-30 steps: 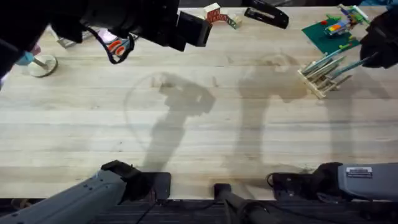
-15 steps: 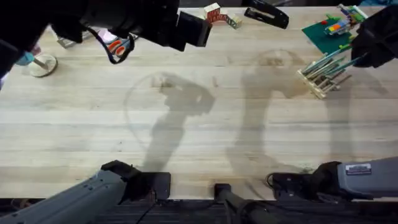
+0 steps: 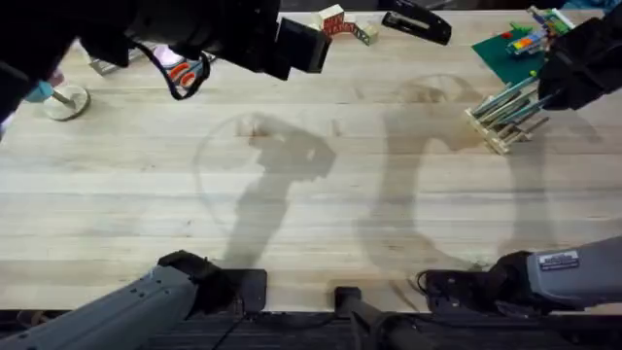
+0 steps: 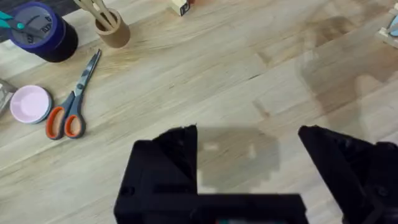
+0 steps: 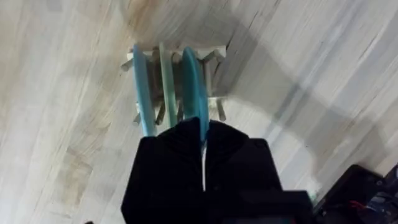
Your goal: Pick up the plates from the table one by one and place each into a slot on the dish rack.
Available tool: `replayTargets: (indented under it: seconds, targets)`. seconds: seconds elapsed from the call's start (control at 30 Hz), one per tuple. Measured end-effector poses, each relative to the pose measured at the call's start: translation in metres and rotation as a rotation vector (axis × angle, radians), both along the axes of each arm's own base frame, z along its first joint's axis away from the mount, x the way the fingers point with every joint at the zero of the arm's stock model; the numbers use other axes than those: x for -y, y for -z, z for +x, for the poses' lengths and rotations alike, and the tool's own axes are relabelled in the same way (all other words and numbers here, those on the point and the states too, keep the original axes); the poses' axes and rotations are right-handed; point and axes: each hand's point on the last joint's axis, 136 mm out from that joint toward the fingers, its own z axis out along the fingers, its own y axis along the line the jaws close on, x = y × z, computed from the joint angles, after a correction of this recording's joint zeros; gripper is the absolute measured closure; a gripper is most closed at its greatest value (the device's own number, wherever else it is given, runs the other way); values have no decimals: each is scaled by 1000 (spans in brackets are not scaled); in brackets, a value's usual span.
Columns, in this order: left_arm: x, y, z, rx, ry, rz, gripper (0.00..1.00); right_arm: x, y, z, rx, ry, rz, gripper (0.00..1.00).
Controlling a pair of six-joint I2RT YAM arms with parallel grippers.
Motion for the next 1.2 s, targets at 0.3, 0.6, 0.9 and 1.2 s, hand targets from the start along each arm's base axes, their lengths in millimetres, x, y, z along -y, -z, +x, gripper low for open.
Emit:
replayTargets:
  seconds: [0.3, 0.6, 0.9, 1.2]
  targets:
    - [0, 0, 0, 0, 0, 0, 7, 0, 2, 0, -5, -2, 4, 972]
    - [0, 0, 0, 0, 0, 0, 7, -1, 2, 0, -7, -3, 4, 854]
    - [0, 0, 0, 0, 0, 0, 8, -1, 2, -1, -11, -2, 5, 837]
    - [0, 0, 0, 0, 0, 0, 8, -4, 2, -14, -63, -2, 18, 873]
